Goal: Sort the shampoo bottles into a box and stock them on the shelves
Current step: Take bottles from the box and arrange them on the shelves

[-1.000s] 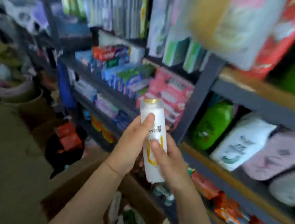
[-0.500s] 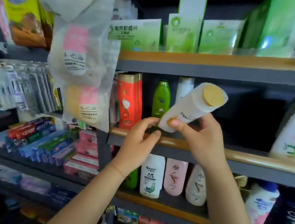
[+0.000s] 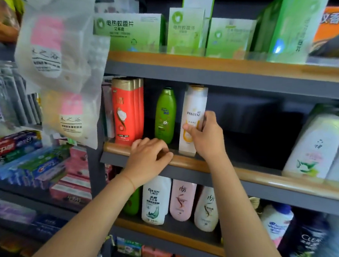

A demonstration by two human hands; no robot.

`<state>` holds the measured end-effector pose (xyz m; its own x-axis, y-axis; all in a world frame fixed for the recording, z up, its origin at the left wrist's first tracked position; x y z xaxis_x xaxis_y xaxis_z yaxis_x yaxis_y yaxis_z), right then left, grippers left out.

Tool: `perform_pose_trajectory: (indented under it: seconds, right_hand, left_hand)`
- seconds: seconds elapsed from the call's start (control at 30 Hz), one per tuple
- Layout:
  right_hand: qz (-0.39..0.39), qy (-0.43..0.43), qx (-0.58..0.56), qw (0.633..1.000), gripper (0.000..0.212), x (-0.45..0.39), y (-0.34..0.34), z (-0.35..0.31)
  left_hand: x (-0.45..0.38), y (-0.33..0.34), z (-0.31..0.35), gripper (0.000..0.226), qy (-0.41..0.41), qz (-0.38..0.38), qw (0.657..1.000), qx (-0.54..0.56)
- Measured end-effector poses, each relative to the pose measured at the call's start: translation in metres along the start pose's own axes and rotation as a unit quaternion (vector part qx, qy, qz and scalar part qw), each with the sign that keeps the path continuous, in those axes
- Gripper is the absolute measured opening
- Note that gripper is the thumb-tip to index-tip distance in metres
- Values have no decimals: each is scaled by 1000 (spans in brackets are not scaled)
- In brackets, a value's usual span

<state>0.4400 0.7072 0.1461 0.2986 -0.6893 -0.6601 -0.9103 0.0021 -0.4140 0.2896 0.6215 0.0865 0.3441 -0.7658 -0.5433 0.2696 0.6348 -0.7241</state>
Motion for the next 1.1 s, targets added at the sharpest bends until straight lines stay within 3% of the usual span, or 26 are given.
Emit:
perform_pose_trajectory:
  seconds: [0.13,0.23,0.37,0.43,0.5,0.53,0.6,0.67,0.73,0.87,0.93,1.0,1.1]
  right_hand:
    - [0,7,29,1000,45,-5,3,1]
    - [0,19,38,999,50,-4,6,4]
    - [76,-6,69,995,80,16,-1,-8]
    - [163,-63,40,984,55,37,-6,-30]
    - [173,-107,-78,976,22,65,6,-51]
    - [124,-106,-148,976,27,81,24,-59]
    - [-70,-64,-269,958,41,124,79,-68]
    - [-274,23,-306,911,45,178,154,-66]
    - [-390,154,-293,859,44,240,227,-44]
    - [-484,318,-223,784,38,364,336,10]
    - [-526,379,-186,738,34,428,376,31]
    - [-551,438,-154,694,25,484,407,45]
    - [-580,493,-113,639,15,550,455,60]
  left_hand:
    - [0,1,-2,15,-4,-7,1000,-5]
    - [0,2,-2,30,0,-12,1000,-5]
    - [16,-6,-7,49,70,-14,997,-22]
    - [35,-20,-16,50,114,33,993,-15]
    - [64,-34,-36,44,109,104,988,10]
    - [83,-37,-50,39,82,121,989,30]
    - [124,-38,-91,31,-32,90,993,69]
    - [173,-30,-150,27,-187,31,979,79]
    - [234,-19,-218,16,-329,6,942,67]
    - [387,-10,-318,19,-568,42,821,30]
    - [462,-1,-350,40,-662,78,745,-17]
    - [518,11,-369,70,-714,115,691,25]
    - [556,35,-376,92,-696,171,668,200]
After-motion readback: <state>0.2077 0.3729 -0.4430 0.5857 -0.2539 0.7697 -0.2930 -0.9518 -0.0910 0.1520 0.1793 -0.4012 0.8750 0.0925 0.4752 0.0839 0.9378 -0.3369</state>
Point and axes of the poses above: each hand's wrist, its own x-axis away from the middle knuckle, its own y-axis out of the palm, z = x × y, the point moved 2 cm from there along -x, towards the middle knuckle, and after that the axes turned 12 degrees about -y, right-handed, at the moved point
